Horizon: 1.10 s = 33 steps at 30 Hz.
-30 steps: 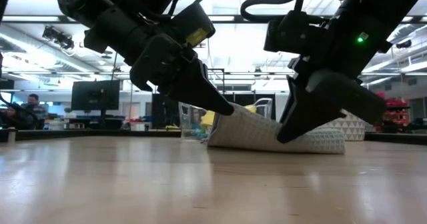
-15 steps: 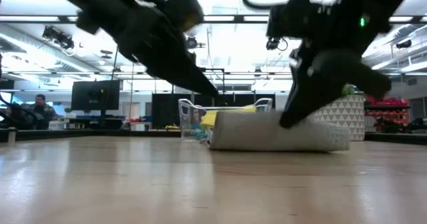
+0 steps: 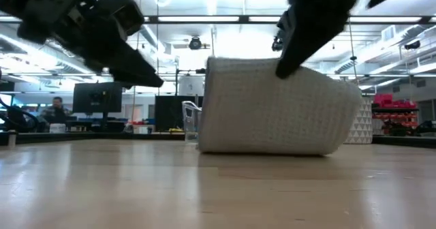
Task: Fold microfiber towels
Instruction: Fold the gray microfiber towel
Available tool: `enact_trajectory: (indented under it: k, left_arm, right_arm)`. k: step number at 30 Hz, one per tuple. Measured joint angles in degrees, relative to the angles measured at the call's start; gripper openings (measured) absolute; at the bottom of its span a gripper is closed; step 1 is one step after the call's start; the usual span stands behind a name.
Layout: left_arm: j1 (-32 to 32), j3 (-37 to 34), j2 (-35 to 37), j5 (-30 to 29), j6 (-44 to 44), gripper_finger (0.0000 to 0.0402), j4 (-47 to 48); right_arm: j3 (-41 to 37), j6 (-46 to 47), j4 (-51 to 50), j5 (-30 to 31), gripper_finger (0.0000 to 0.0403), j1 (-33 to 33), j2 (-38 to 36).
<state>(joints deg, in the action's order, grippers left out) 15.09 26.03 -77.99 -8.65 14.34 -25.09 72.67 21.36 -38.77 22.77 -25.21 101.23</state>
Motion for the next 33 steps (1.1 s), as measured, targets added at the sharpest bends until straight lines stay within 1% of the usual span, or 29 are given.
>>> enact_trajectory:
  k: [4, 6, 8, 15, 22, 26, 33]
  left_arm:
    - [-0.34, -5.13, 2.69, -0.28, 1.93, 0.0175, -6.48]
    - [-0.52, -6.64, 3.26, -0.3, 1.94, 0.017, -8.04]
    - [-0.5, -7.3, 3.23, -0.2, 1.98, 0.0166, -8.81]
    - [-0.39, -7.83, 3.01, -0.25, 1.64, 0.016, -8.51]
    - [-0.39, -7.83, 2.99, -0.24, 1.07, 0.0159, -8.51]
    - [-0.39, -7.81, 2.99, -0.24, 1.04, 0.0153, -8.53]
    - [-0.39, -7.79, 2.99, -0.24, 1.1, 0.0142, -8.19]
  right_arm:
    - [0.91, -2.68, -2.33, -0.69, 0.0012, 4.15, 0.13]
    - [1.09, -3.86, -2.07, -2.4, 0.0012, 6.89, 0.15]
    - [1.08, -5.36, -2.81, -4.66, 0.0012, 9.58, 0.2]
    - [1.05, -12.44, -0.72, -8.22, 0.0014, 16.39, 0.52]
    - [1.04, -16.19, 0.56, -12.13, 0.0015, 20.19, 1.39]
    - [1.04, -18.41, 1.4, -12.45, 0.0016, 21.54, 2.48]
    - [1.02, -18.42, 2.28, -12.57, 0.0032, 24.02, 3.15]
